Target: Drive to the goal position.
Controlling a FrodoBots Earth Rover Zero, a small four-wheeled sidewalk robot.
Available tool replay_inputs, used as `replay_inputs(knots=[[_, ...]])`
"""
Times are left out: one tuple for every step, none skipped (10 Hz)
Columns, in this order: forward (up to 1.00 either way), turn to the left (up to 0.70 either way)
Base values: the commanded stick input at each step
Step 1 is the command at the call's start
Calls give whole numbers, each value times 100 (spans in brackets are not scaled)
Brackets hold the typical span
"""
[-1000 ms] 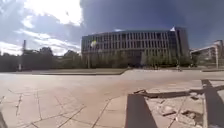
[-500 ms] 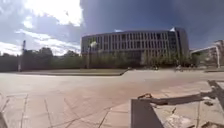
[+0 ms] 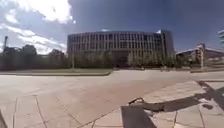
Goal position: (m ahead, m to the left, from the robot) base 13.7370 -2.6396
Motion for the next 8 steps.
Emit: replay_inputs(knots=[[70,-1],[70,-1],[70,-1],[70,-1],[70,-1],[70,-1],[70,-1],[70,-1]])
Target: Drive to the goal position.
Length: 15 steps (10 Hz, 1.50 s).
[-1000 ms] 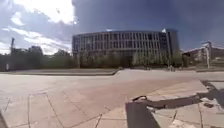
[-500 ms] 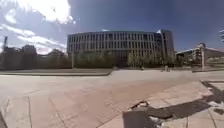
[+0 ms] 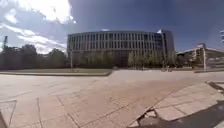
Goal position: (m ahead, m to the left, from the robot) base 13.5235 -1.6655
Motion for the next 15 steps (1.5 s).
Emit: replay_inputs(knots=[[70,-1],[70,-1],[70,-1],[70,-1],[70,-1],[70,-1],[70,-1],[70,-1],[70,-1],[70,-1],[70,-11],[70,-31],[70,-31],[70,-31],[70,-4]])
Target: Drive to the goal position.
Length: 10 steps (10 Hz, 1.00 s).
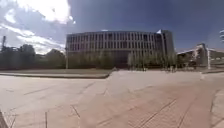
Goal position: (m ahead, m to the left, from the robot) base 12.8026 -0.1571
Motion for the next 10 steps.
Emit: replay_inputs(knots=[[70,-1],[70,-1],[70,-1],[70,-1],[70,-1],[70,-1],[70,-1],[70,-1],[70,-1],[70,-1]])
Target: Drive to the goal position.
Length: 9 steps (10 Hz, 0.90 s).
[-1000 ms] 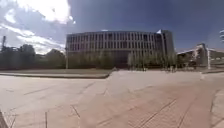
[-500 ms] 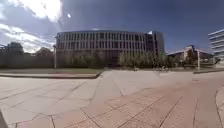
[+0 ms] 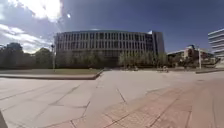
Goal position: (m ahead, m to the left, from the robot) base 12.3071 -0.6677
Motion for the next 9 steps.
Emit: replay_inputs(knots=[[70,-1],[70,-1],[70,-1],[70,-1],[70,-1],[70,-1],[70,-1],[70,-1],[70,-1]])
